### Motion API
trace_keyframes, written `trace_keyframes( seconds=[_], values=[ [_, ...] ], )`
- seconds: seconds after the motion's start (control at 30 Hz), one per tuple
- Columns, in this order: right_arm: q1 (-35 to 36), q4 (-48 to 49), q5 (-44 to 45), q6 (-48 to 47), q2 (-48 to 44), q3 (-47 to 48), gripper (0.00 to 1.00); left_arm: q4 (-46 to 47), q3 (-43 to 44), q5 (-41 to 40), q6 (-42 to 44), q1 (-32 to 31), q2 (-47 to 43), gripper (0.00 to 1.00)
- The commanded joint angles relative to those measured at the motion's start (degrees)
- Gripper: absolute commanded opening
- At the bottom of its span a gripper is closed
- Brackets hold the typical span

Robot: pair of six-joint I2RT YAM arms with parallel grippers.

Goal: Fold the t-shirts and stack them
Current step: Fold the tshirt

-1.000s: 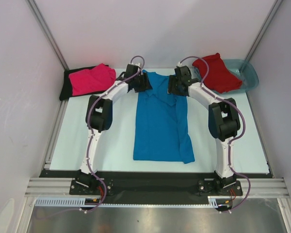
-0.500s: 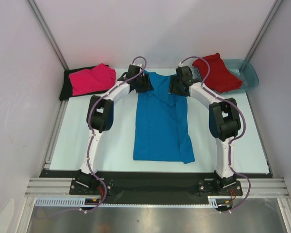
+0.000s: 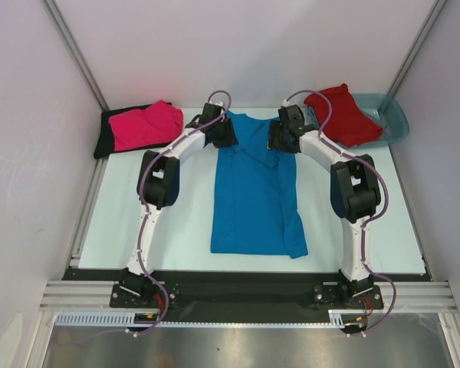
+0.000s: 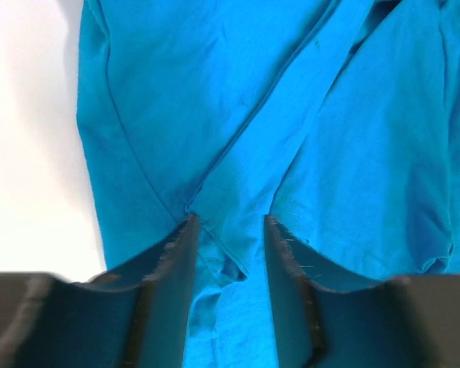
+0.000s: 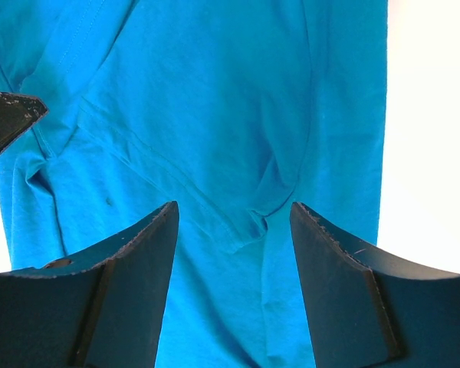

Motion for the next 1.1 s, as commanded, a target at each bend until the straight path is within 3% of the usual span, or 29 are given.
trace_keyframes(
  seconds=[0.0,0.53,1.07],
  values=[
    [-0.2,-0.1,0.3,-0.7,-2.9,0.0,0.66,-0.2,2.1,0.2,0.5,0.0,0.7,0.41],
    [-0.4,-0.7,0.7,-0.9,-3.6,-0.9,0.65,4.0,2.1,6.4,-1.1,0.0,-1.5,0.00],
    [-0.4,-0.4,2.1,-0.5,-7.0,-4.3,0.65,7.7,-3.9,10.3,-1.6,-0.8,-11.4,0.01]
  ],
)
